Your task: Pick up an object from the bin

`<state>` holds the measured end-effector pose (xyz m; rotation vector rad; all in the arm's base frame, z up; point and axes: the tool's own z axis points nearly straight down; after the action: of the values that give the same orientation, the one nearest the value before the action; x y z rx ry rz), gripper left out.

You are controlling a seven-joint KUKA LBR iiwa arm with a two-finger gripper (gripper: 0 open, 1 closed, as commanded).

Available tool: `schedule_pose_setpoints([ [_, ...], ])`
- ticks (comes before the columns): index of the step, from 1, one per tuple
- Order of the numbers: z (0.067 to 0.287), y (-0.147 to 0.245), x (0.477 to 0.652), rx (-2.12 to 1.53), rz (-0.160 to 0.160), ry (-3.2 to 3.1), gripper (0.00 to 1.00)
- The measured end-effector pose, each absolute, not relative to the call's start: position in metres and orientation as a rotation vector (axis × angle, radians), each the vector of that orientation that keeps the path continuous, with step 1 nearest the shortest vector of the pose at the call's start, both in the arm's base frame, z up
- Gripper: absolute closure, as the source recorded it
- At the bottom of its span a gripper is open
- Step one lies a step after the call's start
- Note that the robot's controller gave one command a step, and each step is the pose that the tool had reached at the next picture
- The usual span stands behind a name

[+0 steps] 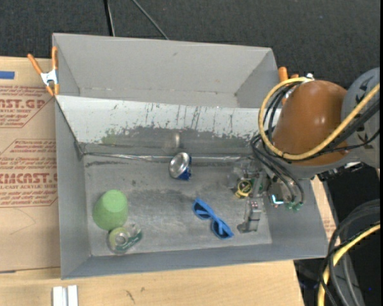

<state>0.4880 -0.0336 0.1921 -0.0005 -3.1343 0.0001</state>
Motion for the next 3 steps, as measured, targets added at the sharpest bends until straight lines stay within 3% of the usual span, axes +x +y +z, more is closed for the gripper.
schedule_pose_setpoints([
  [1, 0.0703, -0.0385, 0.4855, 0.526, 0.003, -3.113, 0.0],
  [2, 0.0711, -0.0383, 0.4839, 0.524, 0.001, -3.106, 1.0],
  [3, 0.0713, -0.0381, 0.4854, 0.525, 0.002, -3.113, 0.0],
])
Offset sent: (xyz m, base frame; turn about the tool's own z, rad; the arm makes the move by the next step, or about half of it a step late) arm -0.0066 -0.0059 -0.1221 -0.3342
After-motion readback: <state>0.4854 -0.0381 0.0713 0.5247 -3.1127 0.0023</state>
